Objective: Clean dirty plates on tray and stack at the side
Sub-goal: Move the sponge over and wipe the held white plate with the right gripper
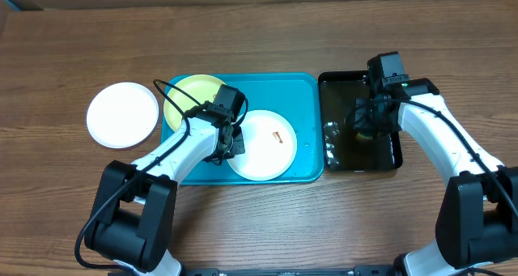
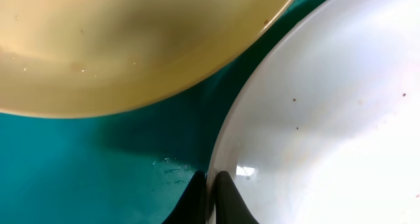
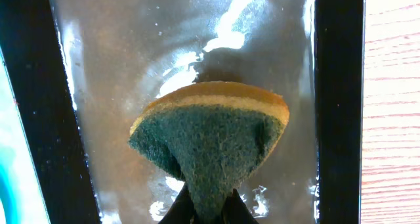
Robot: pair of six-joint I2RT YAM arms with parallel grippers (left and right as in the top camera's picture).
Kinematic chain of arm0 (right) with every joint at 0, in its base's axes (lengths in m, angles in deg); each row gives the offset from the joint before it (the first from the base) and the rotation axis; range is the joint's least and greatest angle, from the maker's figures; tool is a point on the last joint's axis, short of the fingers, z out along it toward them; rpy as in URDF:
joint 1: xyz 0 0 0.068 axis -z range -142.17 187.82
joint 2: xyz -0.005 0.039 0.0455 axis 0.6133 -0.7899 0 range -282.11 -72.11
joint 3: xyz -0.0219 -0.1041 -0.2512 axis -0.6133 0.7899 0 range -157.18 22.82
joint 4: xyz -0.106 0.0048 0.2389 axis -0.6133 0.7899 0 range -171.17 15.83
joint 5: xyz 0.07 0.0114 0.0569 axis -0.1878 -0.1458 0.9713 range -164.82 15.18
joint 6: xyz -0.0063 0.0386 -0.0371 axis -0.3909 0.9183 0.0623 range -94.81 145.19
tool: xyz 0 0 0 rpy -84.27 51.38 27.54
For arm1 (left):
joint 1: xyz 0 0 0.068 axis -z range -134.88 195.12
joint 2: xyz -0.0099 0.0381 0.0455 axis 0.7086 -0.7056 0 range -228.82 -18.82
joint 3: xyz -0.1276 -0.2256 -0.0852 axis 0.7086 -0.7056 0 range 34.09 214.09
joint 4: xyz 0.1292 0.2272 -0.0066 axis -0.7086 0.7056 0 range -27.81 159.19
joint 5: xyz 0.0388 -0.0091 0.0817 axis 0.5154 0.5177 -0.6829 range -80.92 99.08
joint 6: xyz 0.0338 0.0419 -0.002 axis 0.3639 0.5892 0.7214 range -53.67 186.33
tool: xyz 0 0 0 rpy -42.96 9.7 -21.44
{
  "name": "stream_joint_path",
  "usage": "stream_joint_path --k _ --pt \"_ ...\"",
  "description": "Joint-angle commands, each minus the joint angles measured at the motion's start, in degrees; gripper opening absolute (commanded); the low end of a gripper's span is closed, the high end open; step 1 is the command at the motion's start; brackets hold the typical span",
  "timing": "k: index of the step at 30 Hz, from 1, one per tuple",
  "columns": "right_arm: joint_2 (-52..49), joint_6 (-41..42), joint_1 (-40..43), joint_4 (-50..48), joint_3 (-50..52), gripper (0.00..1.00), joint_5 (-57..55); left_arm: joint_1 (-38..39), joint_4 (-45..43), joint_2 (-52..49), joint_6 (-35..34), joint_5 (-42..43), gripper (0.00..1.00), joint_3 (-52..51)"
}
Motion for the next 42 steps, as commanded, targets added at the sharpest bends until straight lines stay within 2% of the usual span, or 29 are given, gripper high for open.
stream_joint_path --k 1,10,22,27,31,36,42 --pt "2.3 -2.6 -0.3 0.5 -1.3 0.04 0.1 -0.3 -0.3 0.1 1.0 -0.3 0.04 -0.5" --pt "5.1 0.9 -0.3 3.5 -2.7 0.04 -2.3 -0.3 -0.9 0.1 1.0 -0.3 0.04 -0.5" --pt "7.9 -0.8 -2.8 4.2 -5.8 0.04 -0.7 -0.3 -1.4 0.1 1.0 -0.3 0.04 -0.5" --pt "7.9 -0.7 -9.6 4.5 -9.1 0.04 5.0 -0.3 -1.4 0.1 1.0 -0.3 0.04 -0.5" --pt "7.0 0.0 -17.4 1.7 -8.9 0.04 4.4 -0.3 -1.4 0.1 1.0 -0.3 0.04 -0.5" --pt "3.5 5.2 -25.5 -0.9 -7.5 0.04 -3.4 -0.3 -1.3 0.1 1.0 -0.3 0.04 -0.5" --pt "-4.2 5.3 -29.7 -3.7 -7.4 0.04 -9.1 -0.3 -1.1 0.1 1.0 -0.3 0.04 -0.5"
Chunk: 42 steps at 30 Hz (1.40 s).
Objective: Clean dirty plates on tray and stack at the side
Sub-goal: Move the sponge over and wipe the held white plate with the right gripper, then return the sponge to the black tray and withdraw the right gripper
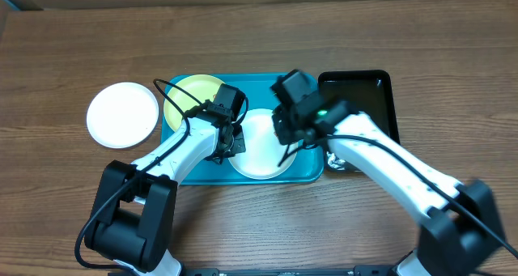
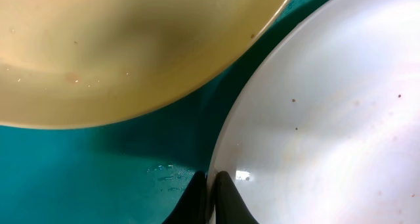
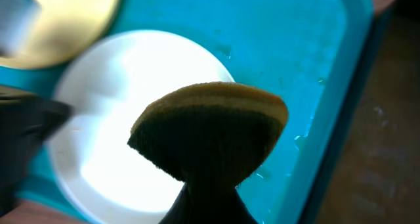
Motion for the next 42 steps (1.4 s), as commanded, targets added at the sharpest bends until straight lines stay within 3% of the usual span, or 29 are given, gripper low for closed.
stream_joint_path --k 1,26,42 --pt "-4.0 1.3 -0.9 -1.8 0.3 0.04 -5.6 -0.3 0.0 0.1 0.9 -0.6 0.04 -0.5" --pt "-16.3 1.4 -1.1 -5.9 0.3 0.04 -3.7 -0.3 0.0 0.1 0.9 -0.6 0.04 -0.5" --pt "-19.6 1.3 -0.8 -7.7 0.3 0.04 16.1 -0.3 0.0 0.1 0.9 -0.6 0.04 -0.5"
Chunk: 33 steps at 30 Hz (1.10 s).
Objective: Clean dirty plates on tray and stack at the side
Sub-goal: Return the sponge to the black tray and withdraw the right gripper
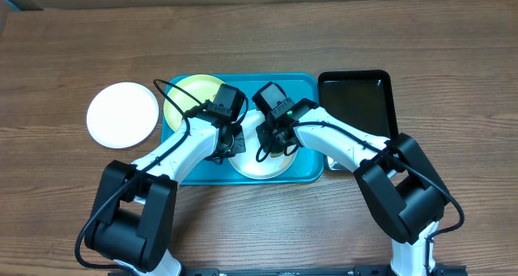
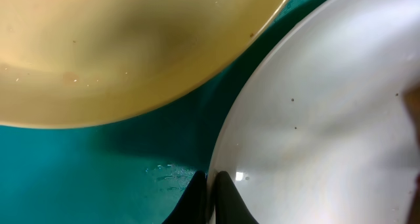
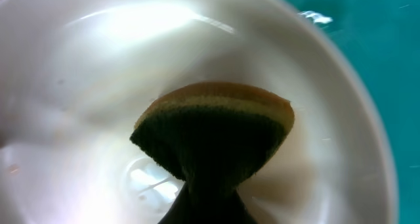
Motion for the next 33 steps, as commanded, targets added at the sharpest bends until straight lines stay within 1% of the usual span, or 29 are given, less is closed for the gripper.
stream_joint_path --k 1,4,9,12,16,19,22,25,27,30,33 --pt "-3.2 0.2 0.3 1.0 0.7 0.04 6.8 -0.3 0.0 0.1 0.9 -0.7 0.04 -0.5" --pt "-1.7 -0.6 2.1 3.0 -1.5 0.04 11.2 -0.3 0.0 0.1 0.9 -0.7 0.04 -0.5" --pt "2.8 -6.4 7.5 7.9 -5.8 0.04 26.0 -0.3 -0.1 0.1 0.9 -0.7 0.04 -0.5" --pt "7.0 -10.0 12.6 11.2 -6.7 0.04 34.7 -0.3 0.0 0.1 0.9 -0.7 0.04 -0.5" --pt "10.9 -13.7 19.3 16.2 -6.7 0.04 36.7 -0.3 0.0 0.1 0.9 -0.7 0.04 -0.5" --pt "11.8 -15.6 24.6 19.8 -6.7 0.04 35.3 -0.3 0.0 0.1 0.9 -0.7 0.04 -0.5" --pt "11.7 -15.7 29.6 22.3 -6.2 0.04 29.8 -0.3 0.0 0.1 0.9 -0.7 0.04 -0.5" --pt "11.7 -15.6 32.6 22.1 -4.4 0.04 23.4 -0.3 -0.1 0.1 0.9 -0.7 0.04 -0.5" --pt "11.7 -14.4 33.4 20.1 -2.5 0.04 17.7 -0.3 -0.2 0.1 0.9 -0.7 0.04 -0.5" --pt "11.6 -9.8 33.6 15.2 1.4 0.04 8.5 -0.3 -0.2 0.1 0.9 -0.7 0.05 -0.5" --pt "11.5 -8.3 33.6 8.3 5.8 0.04 4.2 -0.3 -0.1 0.1 0.9 -0.7 0.07 -0.5"
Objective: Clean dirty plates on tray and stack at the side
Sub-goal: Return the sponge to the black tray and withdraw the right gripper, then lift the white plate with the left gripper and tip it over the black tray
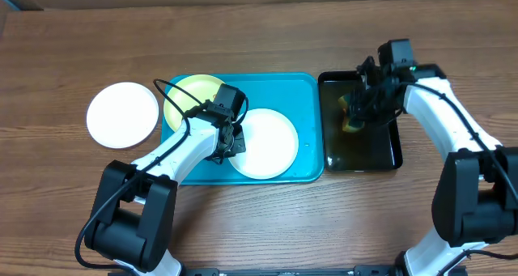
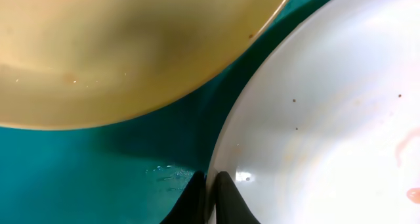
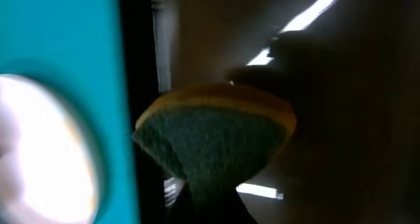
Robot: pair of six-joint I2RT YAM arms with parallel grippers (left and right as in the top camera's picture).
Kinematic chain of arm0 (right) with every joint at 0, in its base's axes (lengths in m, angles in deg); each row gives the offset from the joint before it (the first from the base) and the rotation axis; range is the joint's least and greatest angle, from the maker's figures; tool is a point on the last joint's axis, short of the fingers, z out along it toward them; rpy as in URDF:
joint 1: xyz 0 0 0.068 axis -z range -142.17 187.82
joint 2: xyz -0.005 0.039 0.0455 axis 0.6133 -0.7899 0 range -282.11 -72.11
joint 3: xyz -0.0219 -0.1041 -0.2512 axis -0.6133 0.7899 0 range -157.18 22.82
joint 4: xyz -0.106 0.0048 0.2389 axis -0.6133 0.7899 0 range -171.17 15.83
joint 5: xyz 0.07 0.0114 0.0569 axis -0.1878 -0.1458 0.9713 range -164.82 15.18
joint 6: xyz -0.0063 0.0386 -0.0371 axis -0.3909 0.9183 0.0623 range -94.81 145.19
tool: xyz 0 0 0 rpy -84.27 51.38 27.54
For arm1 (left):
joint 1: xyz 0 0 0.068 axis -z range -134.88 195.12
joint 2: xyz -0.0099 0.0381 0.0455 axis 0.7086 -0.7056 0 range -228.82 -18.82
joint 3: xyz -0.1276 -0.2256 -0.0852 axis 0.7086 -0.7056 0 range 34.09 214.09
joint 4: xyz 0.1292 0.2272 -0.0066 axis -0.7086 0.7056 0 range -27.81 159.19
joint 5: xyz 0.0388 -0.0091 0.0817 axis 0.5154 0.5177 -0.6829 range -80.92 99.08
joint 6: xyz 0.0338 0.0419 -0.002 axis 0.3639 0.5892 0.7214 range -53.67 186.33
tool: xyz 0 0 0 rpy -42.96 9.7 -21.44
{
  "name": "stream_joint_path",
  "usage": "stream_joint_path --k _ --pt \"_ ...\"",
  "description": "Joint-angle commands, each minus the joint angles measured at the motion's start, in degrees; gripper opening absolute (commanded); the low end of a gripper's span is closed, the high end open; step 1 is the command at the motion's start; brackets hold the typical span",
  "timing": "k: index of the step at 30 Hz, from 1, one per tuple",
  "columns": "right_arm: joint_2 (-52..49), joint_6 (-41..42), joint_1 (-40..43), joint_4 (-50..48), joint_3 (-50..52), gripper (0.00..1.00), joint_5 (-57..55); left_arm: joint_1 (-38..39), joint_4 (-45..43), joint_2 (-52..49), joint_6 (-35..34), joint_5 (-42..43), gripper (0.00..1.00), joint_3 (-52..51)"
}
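Note:
A white plate (image 1: 267, 143) lies on the teal tray (image 1: 303, 106) beside a yellow plate (image 1: 190, 94). My left gripper (image 2: 211, 184) is shut on the white plate's rim (image 2: 226, 138); faint pink smears show on the white plate (image 2: 328, 119) at the right edge of the left wrist view. My right gripper (image 3: 213, 207) is shut on a green and yellow sponge (image 3: 213, 135), held over the black water tray (image 1: 380, 142). In the overhead view the sponge (image 1: 352, 122) sits at that tray's left side.
A clean white plate (image 1: 122, 114) rests on the wooden table left of the teal tray. The black tray (image 3: 341, 119) holds dark water and stands right against the teal tray's right edge (image 3: 65, 27).
My right gripper with the sponge has gone from the white plate to over the black water tray. The white plate now shows only faint smears. The left gripper has not moved.
The right gripper held the sponge in the black tray while the white plate carried a brown bit of food. Then the sponge was over the teal tray, then pressed on the white plate. Now it is back over the black tray, and the brown bit is gone.

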Motion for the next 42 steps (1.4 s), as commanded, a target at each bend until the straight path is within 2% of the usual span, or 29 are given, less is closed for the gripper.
stream_joint_path --k 1,7,8,11,17,20,22,24,28,42 --pt "0.5 2.7 -0.2 -5.6 4.7 0.04 -9.5 -0.3 0.0 0.1 0.9 -0.7 0.09 -0.5" --pt "0.5 2.7 -0.2 -15.1 10.3 0.04 -10.8 -0.3 0.0 0.1 1.0 -0.8 0.11 -0.5" --pt "0.5 2.7 -0.2 -15.6 10.8 0.07 -10.9 -0.3 0.0 0.1 1.2 -0.8 0.13 -0.5" --pt "0.5 2.7 -0.2 -15.8 11.4 0.28 -10.8 -0.3 0.0 0.1 1.4 -0.7 0.19 -0.5" --pt "0.6 2.7 0.0 -11.1 7.3 0.48 -10.8 -0.3 0.5 0.1 1.4 -0.7 0.24 -0.5" --pt "0.6 2.8 0.0 -7.5 3.0 0.52 -10.8 -0.3 1.1 0.1 1.4 -0.7 0.15 -0.5" --pt "0.6 2.8 0.0 -5.1 -0.3 0.6 -10.8 -0.3 1.5 0.1 1.4 -0.7 0.04 -0.5" --pt "0.6 3.0 0.5 -2.1 -4.2 0.71 -10.9 -0.3 1.9 0.1 1.4 -0.7 0.04 -0.5" --pt "0.6 7.0 3.1 2.8 -9.8 1.0 -11.7 -0.3 2.8 1.3 4.0 -0.7 0.04 0.6" --pt "0.6 8.7 18.0 7.2 -10.9 1.0 -11.7 -0.3 4.1 10.6 5.2 -4.7 0.04 5.6"
